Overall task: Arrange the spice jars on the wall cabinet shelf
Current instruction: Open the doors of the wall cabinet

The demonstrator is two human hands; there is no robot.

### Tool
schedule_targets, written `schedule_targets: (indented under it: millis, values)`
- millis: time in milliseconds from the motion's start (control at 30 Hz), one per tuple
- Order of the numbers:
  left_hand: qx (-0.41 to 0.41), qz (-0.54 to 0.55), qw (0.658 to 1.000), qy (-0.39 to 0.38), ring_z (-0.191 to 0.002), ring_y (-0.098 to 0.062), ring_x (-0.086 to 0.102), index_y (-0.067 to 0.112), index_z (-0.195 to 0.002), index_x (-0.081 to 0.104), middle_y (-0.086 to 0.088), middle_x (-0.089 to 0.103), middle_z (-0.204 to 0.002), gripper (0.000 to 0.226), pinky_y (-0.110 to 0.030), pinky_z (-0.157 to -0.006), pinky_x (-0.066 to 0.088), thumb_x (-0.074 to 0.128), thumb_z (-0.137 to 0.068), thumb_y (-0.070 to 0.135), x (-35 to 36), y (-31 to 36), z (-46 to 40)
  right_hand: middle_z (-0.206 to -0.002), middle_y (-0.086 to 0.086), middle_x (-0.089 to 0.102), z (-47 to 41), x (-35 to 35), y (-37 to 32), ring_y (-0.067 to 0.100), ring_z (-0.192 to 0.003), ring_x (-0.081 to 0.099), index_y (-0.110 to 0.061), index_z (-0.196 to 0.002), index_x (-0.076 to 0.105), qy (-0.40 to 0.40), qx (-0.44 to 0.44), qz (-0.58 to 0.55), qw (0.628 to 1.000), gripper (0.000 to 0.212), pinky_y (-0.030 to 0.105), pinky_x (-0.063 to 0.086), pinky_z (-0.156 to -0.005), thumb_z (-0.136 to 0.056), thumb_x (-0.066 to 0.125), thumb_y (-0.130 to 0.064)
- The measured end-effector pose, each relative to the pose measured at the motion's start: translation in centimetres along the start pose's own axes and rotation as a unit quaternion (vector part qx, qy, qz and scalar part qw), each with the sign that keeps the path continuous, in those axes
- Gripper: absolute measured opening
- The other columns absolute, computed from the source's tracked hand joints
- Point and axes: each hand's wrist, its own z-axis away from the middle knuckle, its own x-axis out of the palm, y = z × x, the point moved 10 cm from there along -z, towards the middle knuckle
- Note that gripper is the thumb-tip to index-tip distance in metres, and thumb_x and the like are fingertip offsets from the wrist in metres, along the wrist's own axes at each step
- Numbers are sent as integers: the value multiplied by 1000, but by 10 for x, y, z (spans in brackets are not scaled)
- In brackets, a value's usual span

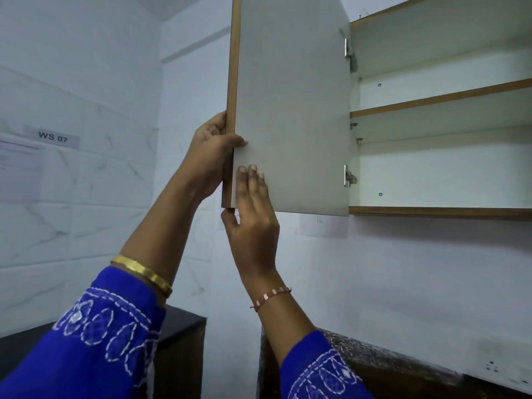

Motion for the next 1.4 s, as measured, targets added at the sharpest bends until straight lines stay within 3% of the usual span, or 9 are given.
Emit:
schedule_targets:
  millis: [267,400,500,567,667,733,933,1167,1400]
  values:
    - [12,2,1000,23,-92,-13,65,9,-122,52,0,64,-106,39,-19,-76,56,44,-87,-6,-2,-2,0,-123,23,62,0,0,3,38,-114,60,6,-121,60,-10,-18,-10,1000,59,50,56,-81,-68,81,-9]
    - [51,-65,995,64,-101,-14,62,10,-124,51,0,61,-114,32,-23,-89,53,43,-94,6,4,7,14,-128,23,58,-1,-7,6,38,-119,56,7,-124,56,-35,-15,-22,999,54,49,54,-87,-76,76,-9]
    - [96,-140,978,123,-117,-15,55,6,-131,48,-2,58,-128,36,-29,-102,45,38,-96,9,11,20,26,-130,24,56,-2,-17,9,37,-123,54,7,-125,55,-64,-27,-42,997,54,45,52,-95,-82,70,-20]
    - [113,-151,961,201,-128,-13,46,6,-137,41,-4,50,-140,42,-20,-107,38,36,-96,8,13,30,36,-131,23,55,-1,-26,15,37,-124,53,8,-125,55,-81,-48,-38,995,53,44,50,-97,-83,67,-24]
    - [161,-134,943,259,-132,-9,41,6,-138,40,-2,46,-142,44,6,-93,28,35,-94,5,30,48,50,-131,24,55,-4,-47,32,39,-125,51,7,-126,54,-82,-63,-16,994,52,46,48,-99,-87,59,-27]
    - [184,-125,943,247,-133,-9,39,6,-137,40,-3,46,-143,45,9,-90,25,34,-93,3,55,56,52,-133,25,53,-10,-66,49,41,-126,49,8,-127,53,-79,-59,3,995,54,47,47,-100,-88,53,-29]
    - [196,-86,955,206,-133,-11,41,5,-135,44,-5,48,-141,42,9,-90,25,36,-93,2,146,60,55,-136,26,49,-32,-129,108,41,-130,44,7,-131,49,-96,-56,73,991,57,49,44,-104,-85,64,-23]
    - [164,-28,972,164,-131,-9,41,7,-134,47,-3,49,-139,43,6,-93,24,36,-92,2,254,45,61,-138,25,49,-48,-224,180,39,-132,43,7,-131,49,-96,-68,188,975,51,42,36,-109,-92,49,-26]
    - [120,32,987,100,-130,-9,43,10,-134,47,-1,50,-139,44,-5,-99,28,36,-92,4,357,25,65,-139,23,48,-52,-304,252,37,-134,42,5,-133,48,-115,-43,290,949,50,38,31,-111,-90,52,-20]
